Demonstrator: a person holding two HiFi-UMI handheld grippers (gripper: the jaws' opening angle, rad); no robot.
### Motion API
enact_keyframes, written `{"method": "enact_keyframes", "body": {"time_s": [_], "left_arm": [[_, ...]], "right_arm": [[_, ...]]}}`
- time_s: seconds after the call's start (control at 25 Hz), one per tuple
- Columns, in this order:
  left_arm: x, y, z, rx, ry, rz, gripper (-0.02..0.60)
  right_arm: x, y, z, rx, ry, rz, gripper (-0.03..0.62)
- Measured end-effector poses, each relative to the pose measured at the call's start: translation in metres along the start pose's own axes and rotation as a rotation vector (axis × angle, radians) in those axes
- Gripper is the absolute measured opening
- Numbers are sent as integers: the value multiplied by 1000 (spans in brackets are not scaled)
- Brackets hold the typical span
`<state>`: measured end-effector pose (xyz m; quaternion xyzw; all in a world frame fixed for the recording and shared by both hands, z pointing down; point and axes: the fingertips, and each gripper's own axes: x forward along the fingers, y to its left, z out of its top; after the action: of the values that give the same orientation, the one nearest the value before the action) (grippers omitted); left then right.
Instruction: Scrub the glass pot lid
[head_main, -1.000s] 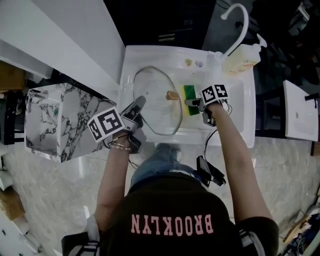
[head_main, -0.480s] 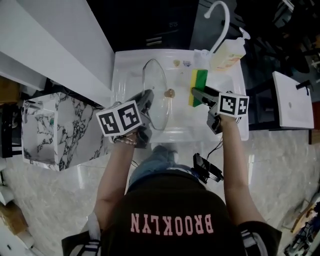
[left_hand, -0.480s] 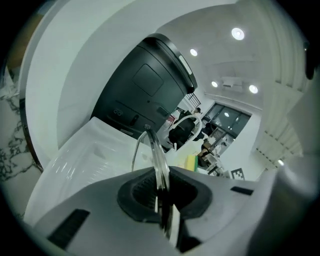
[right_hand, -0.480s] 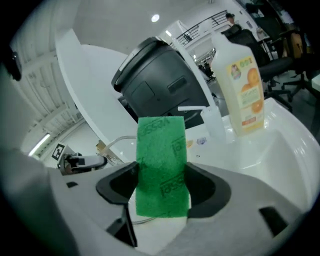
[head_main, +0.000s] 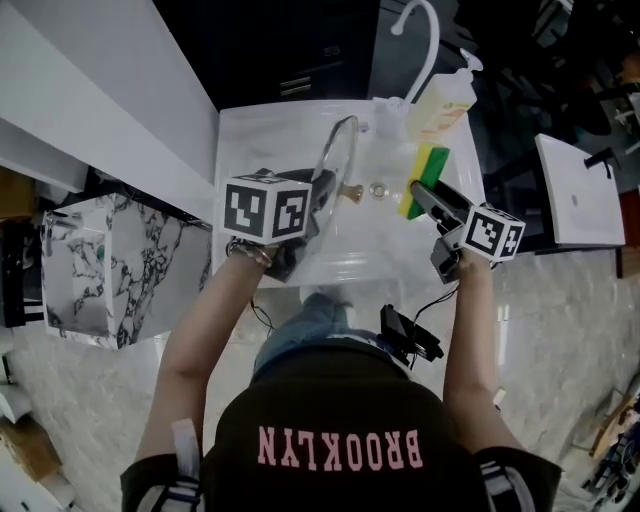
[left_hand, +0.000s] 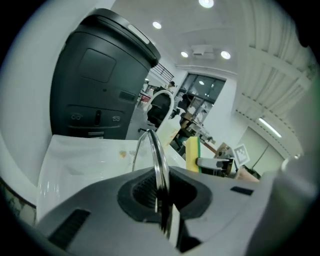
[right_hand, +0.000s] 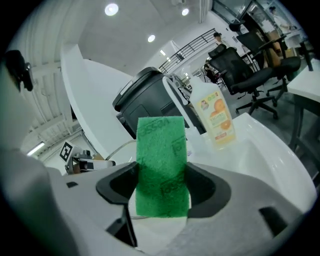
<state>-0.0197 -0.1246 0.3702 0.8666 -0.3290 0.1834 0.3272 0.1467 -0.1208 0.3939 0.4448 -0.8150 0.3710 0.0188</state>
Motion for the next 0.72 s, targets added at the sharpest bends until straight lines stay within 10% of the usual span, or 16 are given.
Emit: {"method": "enact_keyframes", "body": {"time_s": [0.72], "left_arm": [[55,-87,-40,812,351,-257,23]], "right_arm": [[-76,-53,2,59,-104,-91,282]]}}
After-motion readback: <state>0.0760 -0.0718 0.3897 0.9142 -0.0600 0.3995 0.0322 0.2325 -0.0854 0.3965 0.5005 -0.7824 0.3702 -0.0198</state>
